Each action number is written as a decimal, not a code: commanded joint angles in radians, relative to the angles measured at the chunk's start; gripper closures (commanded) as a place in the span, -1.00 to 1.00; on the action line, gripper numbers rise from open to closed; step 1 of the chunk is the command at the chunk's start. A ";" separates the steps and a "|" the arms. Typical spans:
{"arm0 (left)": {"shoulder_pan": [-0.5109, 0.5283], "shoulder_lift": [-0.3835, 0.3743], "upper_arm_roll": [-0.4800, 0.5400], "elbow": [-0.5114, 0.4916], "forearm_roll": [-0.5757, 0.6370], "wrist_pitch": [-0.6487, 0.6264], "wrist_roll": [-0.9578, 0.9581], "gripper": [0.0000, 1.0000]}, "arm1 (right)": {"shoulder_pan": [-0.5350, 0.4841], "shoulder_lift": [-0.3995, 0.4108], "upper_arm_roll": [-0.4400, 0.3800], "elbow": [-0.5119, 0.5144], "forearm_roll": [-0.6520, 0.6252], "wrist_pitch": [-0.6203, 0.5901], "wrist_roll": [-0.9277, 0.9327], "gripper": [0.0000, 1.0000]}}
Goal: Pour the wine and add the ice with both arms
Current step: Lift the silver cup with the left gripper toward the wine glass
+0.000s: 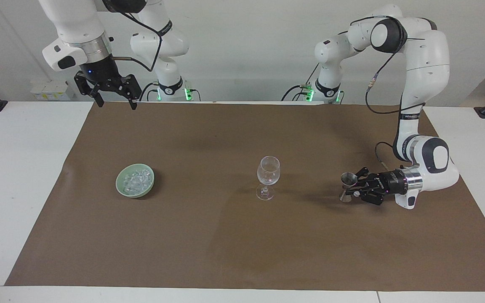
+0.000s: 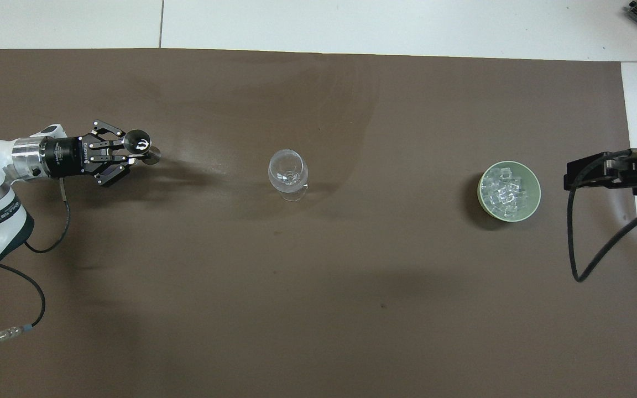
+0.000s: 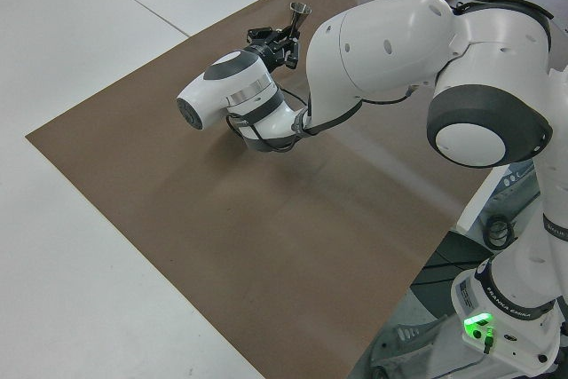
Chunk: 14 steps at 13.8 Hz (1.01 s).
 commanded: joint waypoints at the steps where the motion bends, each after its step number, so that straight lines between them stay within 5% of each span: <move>1: -0.026 -0.043 0.007 -0.022 -0.029 0.040 -0.037 1.00 | -0.002 -0.021 0.002 -0.024 0.005 0.005 -0.012 -1.00; 14: -0.114 -0.166 0.009 -0.085 -0.056 0.132 -0.124 1.00 | -0.002 -0.021 0.002 -0.024 0.005 0.005 -0.012 -1.00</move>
